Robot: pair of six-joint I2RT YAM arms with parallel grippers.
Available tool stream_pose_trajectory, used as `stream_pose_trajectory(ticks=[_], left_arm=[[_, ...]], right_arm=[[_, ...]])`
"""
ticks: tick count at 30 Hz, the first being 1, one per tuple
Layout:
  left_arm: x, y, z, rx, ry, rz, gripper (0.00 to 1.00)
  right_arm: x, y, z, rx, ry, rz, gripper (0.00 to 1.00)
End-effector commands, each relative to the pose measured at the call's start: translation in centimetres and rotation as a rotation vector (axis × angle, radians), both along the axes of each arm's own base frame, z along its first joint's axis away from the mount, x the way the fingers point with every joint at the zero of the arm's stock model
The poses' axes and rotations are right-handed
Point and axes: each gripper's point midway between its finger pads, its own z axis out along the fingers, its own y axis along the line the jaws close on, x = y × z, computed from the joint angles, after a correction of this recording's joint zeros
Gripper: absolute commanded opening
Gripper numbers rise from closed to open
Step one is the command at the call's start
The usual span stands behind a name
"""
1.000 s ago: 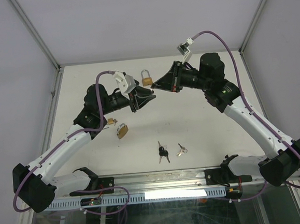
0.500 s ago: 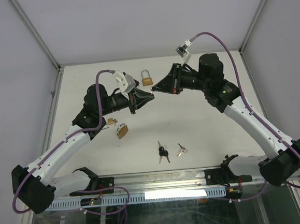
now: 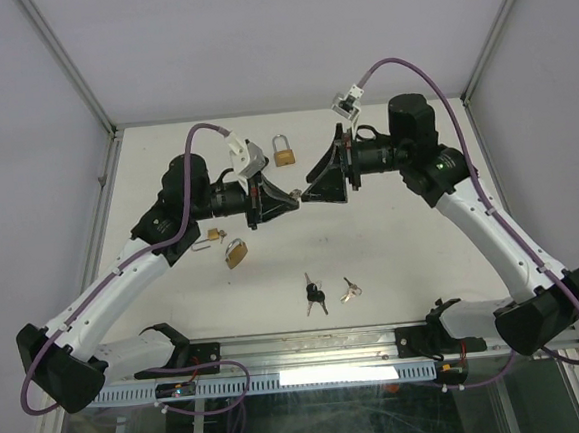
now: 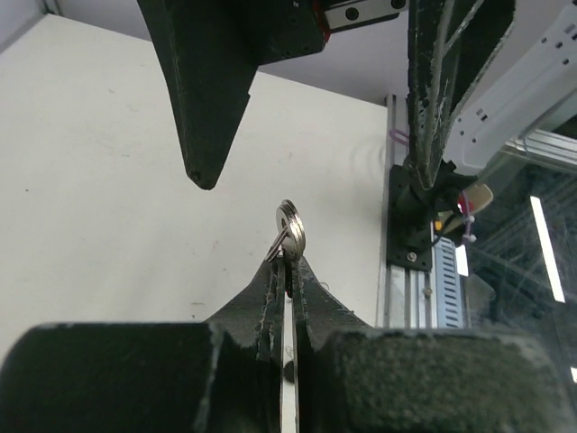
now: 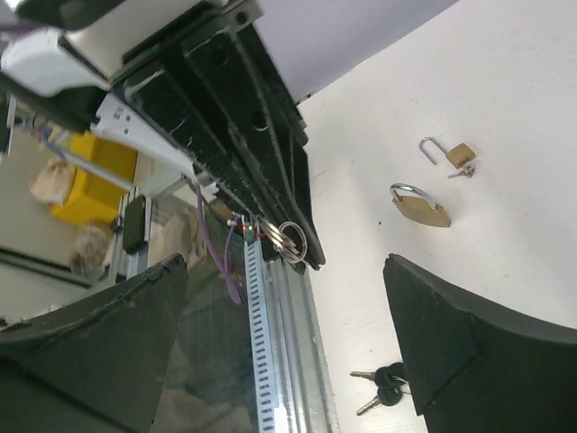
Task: Unlock with the key
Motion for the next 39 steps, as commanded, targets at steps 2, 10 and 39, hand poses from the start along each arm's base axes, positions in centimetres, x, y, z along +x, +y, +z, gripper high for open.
stream_pose_trajectory(ticks=[2, 10, 39], left_arm=[[-2.2, 0.3, 1.0, 0.061, -0.034, -0.11, 0.0], [-2.5, 0.5, 1.2, 0.087, -0.02, -0.12, 0.0], [-2.2, 0.3, 1.8, 0.072, -0.013, -0.112, 0.0]], right_arm=[[-2.8, -0.1, 2.0, 0.078, -0.206, 0.225, 0.85], [-3.9, 1.8, 2.3, 0.113, -0.231, 0.29, 0.57], [-5.1, 2.9, 0.1, 0.025, -0.196, 0.285, 0.19]])
